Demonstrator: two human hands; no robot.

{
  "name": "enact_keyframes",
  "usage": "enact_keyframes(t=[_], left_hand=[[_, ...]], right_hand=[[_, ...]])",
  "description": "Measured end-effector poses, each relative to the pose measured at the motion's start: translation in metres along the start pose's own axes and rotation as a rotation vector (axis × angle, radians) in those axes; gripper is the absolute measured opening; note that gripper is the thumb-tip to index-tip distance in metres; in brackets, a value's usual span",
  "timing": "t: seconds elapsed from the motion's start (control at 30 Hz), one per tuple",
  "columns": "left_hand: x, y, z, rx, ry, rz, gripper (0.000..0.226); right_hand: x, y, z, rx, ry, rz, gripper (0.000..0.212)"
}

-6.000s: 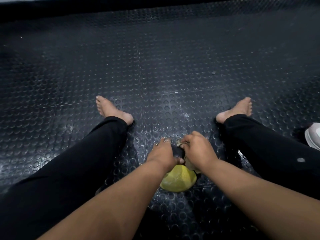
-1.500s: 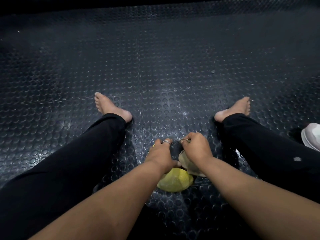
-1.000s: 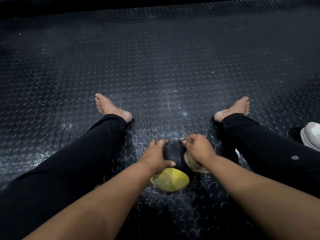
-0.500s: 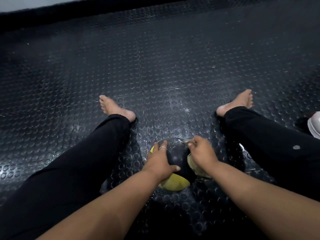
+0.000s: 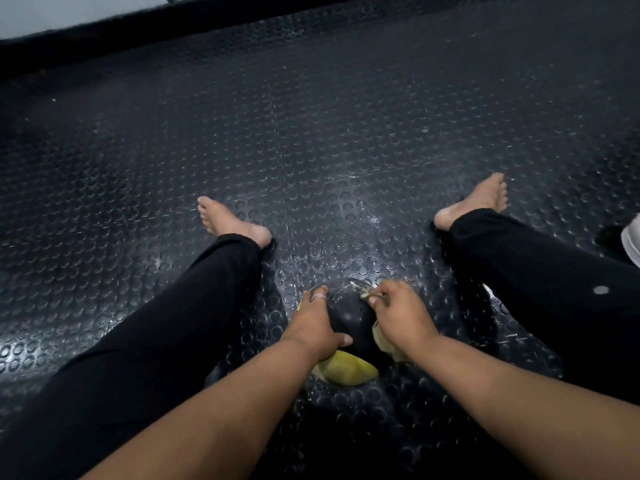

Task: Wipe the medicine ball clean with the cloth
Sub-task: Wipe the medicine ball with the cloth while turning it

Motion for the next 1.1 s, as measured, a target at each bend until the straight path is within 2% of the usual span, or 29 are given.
enact_keyframes(t=[0.1,0.2,0.27,0.43,0.6,0.8,0.87,0.97,1.1], left_hand=[[-0.003,0.003,-0.003,0.001,0.008,0.01,0.106],[-0.007,0.001,-0.006,-0.015,0.008,0.019,0.107],[-0.009,0.001,-0.008,-0.027,0.009,0.025,0.107],[-0.011,0.007,-0.002,-0.006,0.022,0.027,0.106],[-0.011,0.0,0.0,-0.012,0.005,0.025,0.109],[-0.012,0.003,0.004,-0.006,0.011,0.025,0.111],[-0.009,0.0,0.001,-0.011,-0.001,0.027,0.11],[-0.001,-0.004,-0.001,0.0,-0.007,0.028,0.11],[0.011,-0.009,-0.001,-0.009,-0.002,0.005,0.108]], right_hand=[[-0.003,0.002,0.004,-0.004,0.001,-0.018,0.012],[-0.019,0.006,-0.015,-0.045,-0.159,-0.027,0.011],[-0.02,0.007,-0.017,-0.033,-0.201,-0.014,0.013],[-0.001,-0.001,0.015,-0.028,0.027,-0.023,0.015],[-0.02,0.003,-0.013,0.001,-0.155,0.01,0.015],[0.001,-0.005,0.022,0.001,0.055,0.0,0.01],[-0.008,0.001,0.009,-0.037,-0.036,-0.013,0.008],[-0.019,0.001,-0.017,-0.045,-0.202,0.05,0.012],[-0.014,-0.008,-0.012,-0.049,-0.167,0.069,0.017]])
Point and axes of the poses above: each hand's wrist, its own x-axis away from the middle knuckle, its own y-axis out of the back of the hand, z = x × y, the point moved 9 cm from there along -x, towards the middle knuckle, and after that the axes turned 12 degrees about x, right-handed, at the moved point
